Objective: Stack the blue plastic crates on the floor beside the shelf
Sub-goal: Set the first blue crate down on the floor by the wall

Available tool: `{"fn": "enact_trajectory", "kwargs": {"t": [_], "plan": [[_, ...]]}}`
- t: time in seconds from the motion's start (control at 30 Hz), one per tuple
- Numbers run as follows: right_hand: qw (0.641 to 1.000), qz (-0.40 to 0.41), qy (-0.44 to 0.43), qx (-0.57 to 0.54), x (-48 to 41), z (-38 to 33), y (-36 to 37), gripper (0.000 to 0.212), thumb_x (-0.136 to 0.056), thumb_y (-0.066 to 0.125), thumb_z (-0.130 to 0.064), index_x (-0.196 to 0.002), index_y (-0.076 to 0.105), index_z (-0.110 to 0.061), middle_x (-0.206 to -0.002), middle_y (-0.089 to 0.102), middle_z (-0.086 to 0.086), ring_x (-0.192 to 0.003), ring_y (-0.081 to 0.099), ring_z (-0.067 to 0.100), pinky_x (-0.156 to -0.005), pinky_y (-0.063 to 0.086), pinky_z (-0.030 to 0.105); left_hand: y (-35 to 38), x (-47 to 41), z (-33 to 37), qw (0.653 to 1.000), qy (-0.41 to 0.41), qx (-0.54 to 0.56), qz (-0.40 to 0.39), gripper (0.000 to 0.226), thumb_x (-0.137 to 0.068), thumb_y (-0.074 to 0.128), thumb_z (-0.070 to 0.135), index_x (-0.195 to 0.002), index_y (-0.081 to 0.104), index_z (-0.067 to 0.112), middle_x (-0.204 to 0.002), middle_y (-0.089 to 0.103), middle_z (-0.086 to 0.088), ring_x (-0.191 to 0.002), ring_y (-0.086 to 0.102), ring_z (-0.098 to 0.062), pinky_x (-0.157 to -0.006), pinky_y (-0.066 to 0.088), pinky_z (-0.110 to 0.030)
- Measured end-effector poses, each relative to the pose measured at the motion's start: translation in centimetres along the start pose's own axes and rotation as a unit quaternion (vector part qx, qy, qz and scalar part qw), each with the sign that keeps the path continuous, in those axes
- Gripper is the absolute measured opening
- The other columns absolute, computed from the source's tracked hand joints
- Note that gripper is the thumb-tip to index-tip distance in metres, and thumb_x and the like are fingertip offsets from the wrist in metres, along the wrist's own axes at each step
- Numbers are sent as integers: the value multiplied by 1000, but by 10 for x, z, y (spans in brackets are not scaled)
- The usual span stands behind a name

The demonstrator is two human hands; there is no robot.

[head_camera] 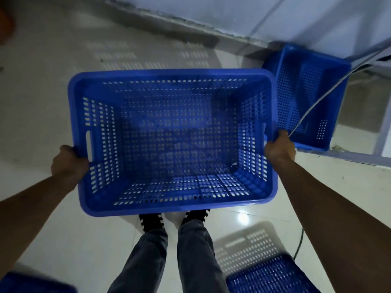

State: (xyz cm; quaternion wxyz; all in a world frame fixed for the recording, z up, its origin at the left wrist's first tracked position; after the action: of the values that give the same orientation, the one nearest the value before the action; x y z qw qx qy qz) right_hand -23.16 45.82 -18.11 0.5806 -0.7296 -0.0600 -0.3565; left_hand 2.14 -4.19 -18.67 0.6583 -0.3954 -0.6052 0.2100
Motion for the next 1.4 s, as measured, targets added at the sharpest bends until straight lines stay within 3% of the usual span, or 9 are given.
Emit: {"fn": "enact_trajectory", "kwargs": {"t": [0.13,0.3,0.47,0.57,0.73,0.83,0.97,1.2,1.4], "plan": [[1000,4,-9,0,3,-3,-11,41,-93,55,-14,-134,51,-10,-127,62,25,-110,60,47,-91,50,52,-18,-6,4,998,39,-36,20,35,-86,67,9,-118,61,-3,-105,68,-32,-94,67,-50,-77,57,-52],[1000,14,-25,-2,20,-16,-38,36,-92,57,-13,-127,56,-8,-121,64,25,-107,62,45,-84,50,47,-56,-11,15,995,76,-47,47,23,-82,67,9,-103,64,1,-94,68,-30,-87,69,-49,-77,59,-51],[999,30,-4,-19,36,-31,-80,38,-91,57,-13,-129,58,-10,-123,63,24,-110,61,46,-85,49,44,-108,-20,43,992,111,-27,51,25,-84,67,13,-108,62,4,-92,70,-25,-79,71,-45,-75,62,-50],[998,42,4,-51,36,-37,-100,40,-89,57,-14,-129,59,-12,-123,63,23,-109,62,46,-85,50,44,-137,-26,70,990,129,-16,55,25,-85,66,14,-109,62,7,-96,70,-26,-81,72,-45,-78,64,-55],[995,37,7,-88,17,-55,-126,42,-89,58,-15,-132,59,-13,-124,64,23,-108,62,44,-84,51,44,-171,-22,134,985,151,-32,78,19,-85,65,11,-103,60,6,-94,67,-24,-84,69,-44,-78,62,-51],[995,33,5,-94,-3,-66,-137,41,-90,58,-15,-131,58,-14,-121,64,23,-105,63,44,-79,50,41,-178,-34,168,983,155,-34,94,17,-84,65,13,-99,60,6,-90,66,-23,-79,68,-43,-73,60,-48],[995,25,14,-92,-29,-79,-142,40,-91,58,-14,-130,57,-12,-121,63,25,-105,62,46,-86,55,48,-175,-56,197,984,147,-37,98,18,-80,68,14,-95,62,5,-82,67,-24,-73,68,-42,-69,60,-48],[995,23,35,-92,-70,-97,-134,40,-89,59,-15,-129,58,-12,-123,65,22,-107,62,46,-92,54,54,-159,-83,240,984,153,-36,80,15,-83,66,11,-96,60,6,-87,65,-22,-78,67,-43,-67,54,-44],[995,15,47,-84,-89,-107,-111,37,-90,60,-12,-127,60,-10,-111,64,20,-98,61,41,-83,52,44,-149,-115,261,982,164,-64,65,12,-84,66,11,-94,64,5,-86,65,-22,-73,60,-38,-66,48,-41]]}}
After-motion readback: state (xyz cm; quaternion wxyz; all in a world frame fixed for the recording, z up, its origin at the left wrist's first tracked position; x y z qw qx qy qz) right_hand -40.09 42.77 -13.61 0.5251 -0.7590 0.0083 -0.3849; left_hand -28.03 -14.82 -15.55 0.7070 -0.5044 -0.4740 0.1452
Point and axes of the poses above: each hand's wrist, its own x-axis away from the middle knuckle, its own y-axis out of the palm, z = x × y, the point moved 3 cm from there along -x, towards the middle knuckle
